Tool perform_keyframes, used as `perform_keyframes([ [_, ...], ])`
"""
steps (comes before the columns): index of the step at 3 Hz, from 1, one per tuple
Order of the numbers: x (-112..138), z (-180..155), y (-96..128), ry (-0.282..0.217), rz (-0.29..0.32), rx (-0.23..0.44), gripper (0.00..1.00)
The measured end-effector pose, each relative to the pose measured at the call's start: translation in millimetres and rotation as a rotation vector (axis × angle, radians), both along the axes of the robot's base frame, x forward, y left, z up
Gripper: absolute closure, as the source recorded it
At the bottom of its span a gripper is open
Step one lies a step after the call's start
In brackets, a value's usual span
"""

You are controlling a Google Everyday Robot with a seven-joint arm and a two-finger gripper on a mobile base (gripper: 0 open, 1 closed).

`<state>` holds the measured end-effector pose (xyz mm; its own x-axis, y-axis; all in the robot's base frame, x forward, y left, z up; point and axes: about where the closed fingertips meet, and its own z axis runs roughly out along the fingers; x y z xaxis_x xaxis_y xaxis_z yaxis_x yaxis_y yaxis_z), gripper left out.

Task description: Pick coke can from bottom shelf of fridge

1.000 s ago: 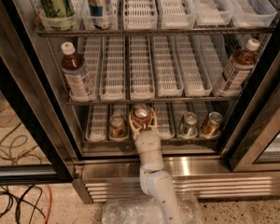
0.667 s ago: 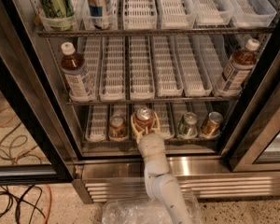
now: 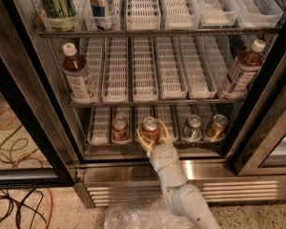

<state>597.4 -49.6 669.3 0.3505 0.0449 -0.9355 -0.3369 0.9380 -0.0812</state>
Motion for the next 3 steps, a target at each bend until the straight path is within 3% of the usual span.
perform_keyframes([
  [1, -16.4, -5.8, 0.8, 0.058, 0.110, -0.048, 1.00],
  [3, -54.4, -18.0, -4.2, 0.112, 0.303, -0.119, 1.00],
])
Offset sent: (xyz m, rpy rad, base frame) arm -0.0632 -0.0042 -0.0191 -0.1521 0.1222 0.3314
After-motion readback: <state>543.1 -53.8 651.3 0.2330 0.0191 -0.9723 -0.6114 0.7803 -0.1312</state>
